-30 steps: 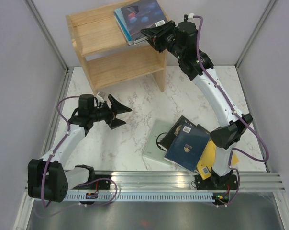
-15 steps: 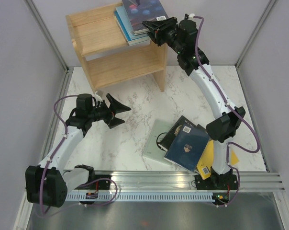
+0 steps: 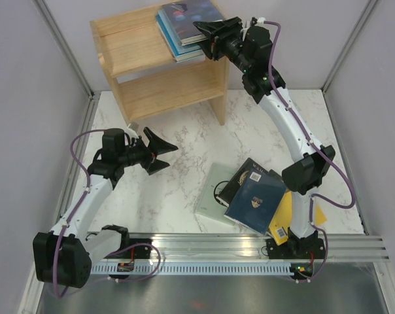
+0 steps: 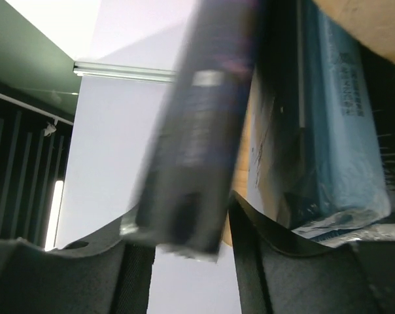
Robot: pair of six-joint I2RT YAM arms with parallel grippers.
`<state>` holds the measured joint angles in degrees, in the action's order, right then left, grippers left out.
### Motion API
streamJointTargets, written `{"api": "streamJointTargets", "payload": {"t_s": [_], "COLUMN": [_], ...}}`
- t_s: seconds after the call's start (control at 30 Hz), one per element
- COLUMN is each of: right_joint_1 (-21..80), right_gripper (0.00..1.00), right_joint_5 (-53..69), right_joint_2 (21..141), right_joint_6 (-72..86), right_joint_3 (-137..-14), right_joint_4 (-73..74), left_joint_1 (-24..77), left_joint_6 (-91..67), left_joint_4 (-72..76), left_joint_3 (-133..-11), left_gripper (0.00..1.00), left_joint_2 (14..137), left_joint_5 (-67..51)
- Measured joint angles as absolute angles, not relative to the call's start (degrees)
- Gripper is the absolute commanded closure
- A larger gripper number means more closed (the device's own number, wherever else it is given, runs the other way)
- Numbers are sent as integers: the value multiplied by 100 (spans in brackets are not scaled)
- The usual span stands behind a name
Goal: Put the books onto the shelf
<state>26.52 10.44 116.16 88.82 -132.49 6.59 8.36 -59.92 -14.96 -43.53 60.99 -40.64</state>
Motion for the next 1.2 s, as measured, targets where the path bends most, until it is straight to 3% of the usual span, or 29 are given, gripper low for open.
{"api": "streamJointTargets", "payload": {"t_s": [0.5, 0.8, 1.0, 1.07, 1.17, 1.2], "right_joint_1": [2661, 2668, 2681, 2679, 2679, 2679], "right_gripper": [42, 32, 32, 35, 50, 63], "right_joint_5": [1177, 1347, 1441, 1476, 1481, 1474], "right_joint_2": [11520, 10501, 10012, 9950, 9913, 9902], "right_joint_6": [9194, 9384, 9376, 9369, 9330, 9330], "right_joint_3": [-12801, -11207, -10593, -10486, -10381, -10355], "right_joint_4": [-71, -314, -224, -215, -167, -156], "left_joint_1": [838, 838, 836, 838, 838, 838], "left_joint_6": [-5992, -5992, -5990, -5992, -5990, -5990], "left_joint_4": [-1621, -1750, -1769, -1769, -1769, -1769], "left_joint_3": [-4353, -4353, -4353, -4353, -4353, -4353], "left_gripper": [2, 3, 4, 4, 4, 4], "left_joint_2": [6053, 6051, 6051, 6051, 6051, 6051], "left_joint_5": [-4049, -4045, -4042, -4045, -4045, -4045]}}
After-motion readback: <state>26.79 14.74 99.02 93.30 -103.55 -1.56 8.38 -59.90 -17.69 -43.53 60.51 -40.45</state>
